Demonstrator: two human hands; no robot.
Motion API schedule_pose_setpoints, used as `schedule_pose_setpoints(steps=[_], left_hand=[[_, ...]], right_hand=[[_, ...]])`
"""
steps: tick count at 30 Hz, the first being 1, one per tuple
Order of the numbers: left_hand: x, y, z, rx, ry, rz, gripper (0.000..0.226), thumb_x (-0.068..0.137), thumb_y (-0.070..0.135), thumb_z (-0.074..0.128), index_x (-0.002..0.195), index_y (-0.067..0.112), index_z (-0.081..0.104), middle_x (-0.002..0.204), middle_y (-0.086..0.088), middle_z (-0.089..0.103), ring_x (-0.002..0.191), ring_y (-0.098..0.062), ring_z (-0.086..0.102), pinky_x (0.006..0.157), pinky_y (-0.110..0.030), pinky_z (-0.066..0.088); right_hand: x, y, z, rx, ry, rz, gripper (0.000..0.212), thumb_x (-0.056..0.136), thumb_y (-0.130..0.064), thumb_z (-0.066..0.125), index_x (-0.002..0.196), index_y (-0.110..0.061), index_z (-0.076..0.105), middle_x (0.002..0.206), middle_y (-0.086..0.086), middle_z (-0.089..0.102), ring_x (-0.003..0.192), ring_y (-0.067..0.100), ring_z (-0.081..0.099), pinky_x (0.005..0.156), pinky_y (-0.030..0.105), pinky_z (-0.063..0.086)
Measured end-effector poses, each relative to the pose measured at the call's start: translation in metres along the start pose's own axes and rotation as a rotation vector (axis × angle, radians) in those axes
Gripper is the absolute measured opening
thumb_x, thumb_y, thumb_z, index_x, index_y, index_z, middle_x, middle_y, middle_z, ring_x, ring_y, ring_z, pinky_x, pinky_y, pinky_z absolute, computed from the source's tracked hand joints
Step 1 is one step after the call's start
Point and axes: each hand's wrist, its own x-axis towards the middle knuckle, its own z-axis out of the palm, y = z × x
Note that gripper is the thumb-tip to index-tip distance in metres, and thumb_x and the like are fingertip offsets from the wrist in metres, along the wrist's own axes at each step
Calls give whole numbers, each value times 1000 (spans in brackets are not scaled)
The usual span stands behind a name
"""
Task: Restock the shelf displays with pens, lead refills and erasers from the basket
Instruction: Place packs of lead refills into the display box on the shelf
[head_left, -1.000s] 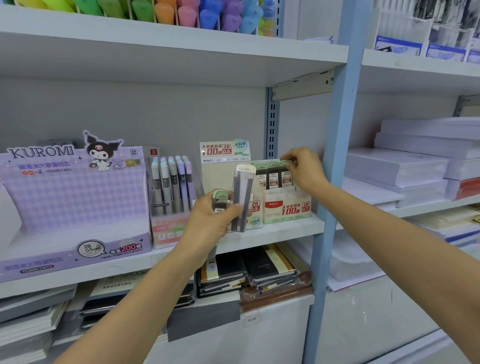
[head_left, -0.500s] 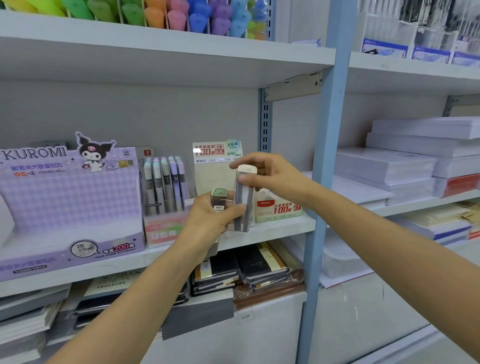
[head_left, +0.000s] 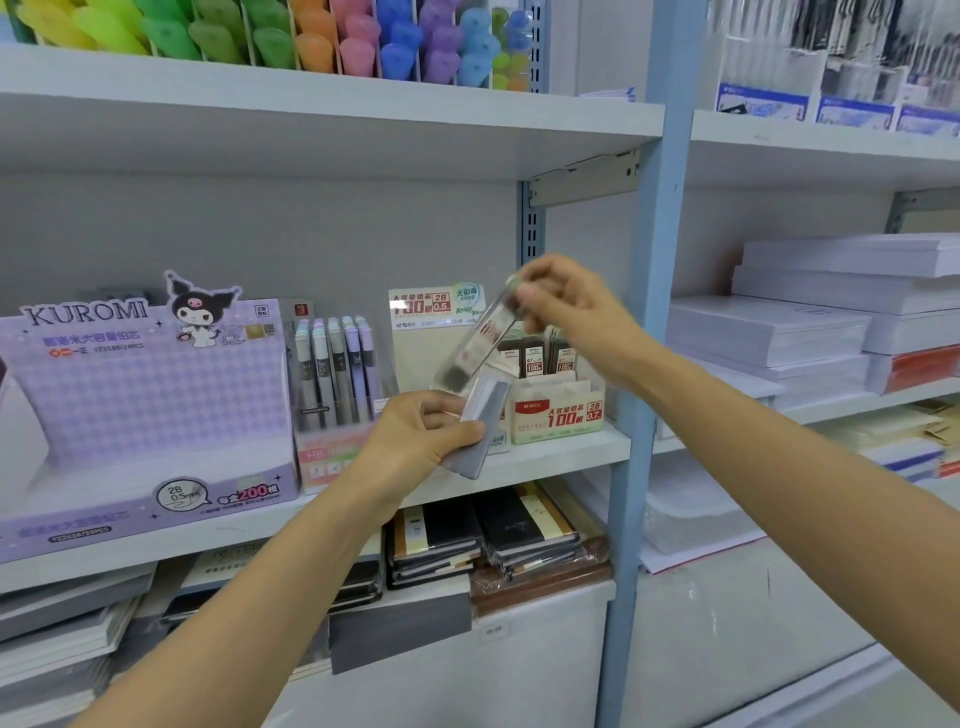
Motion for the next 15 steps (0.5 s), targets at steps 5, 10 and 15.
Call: schedule_pose_setpoints(steps=[5, 10, 15], left_hand=[[0, -2, -5, -64, 49, 22, 17, 85, 9, 71, 99, 12, 62, 71, 2, 74, 70, -6, 71, 54, -15, 51], [2, -4, -6, -83, 96, 56, 19, 87, 9, 69, 104, 12, 59, 91, -11, 73, 86, -17, 71, 60, -18, 55], [2, -8, -8, -88, 107, 74, 17, 87, 10, 70, 97, 18, 59, 82, -2, 73, 77, -10, 72, 59, -15, 54]], right_hand=[[17, -7, -37, -271, 428, -88, 8, 97, -10, 55, 103, -11, 60, 86, 7, 66, 61, 12, 58, 60, 25, 51], [20, 15, -37, -706, 324, -77, 11, 97, -13, 54, 106, -10, 60, 90, 1, 65, 70, 14, 60, 68, 26, 49], [25, 38, -25, -768, 223, -88, 11, 99, -14, 51, 107, -14, 58, 93, -7, 60, 72, -3, 54, 64, 12, 41]])
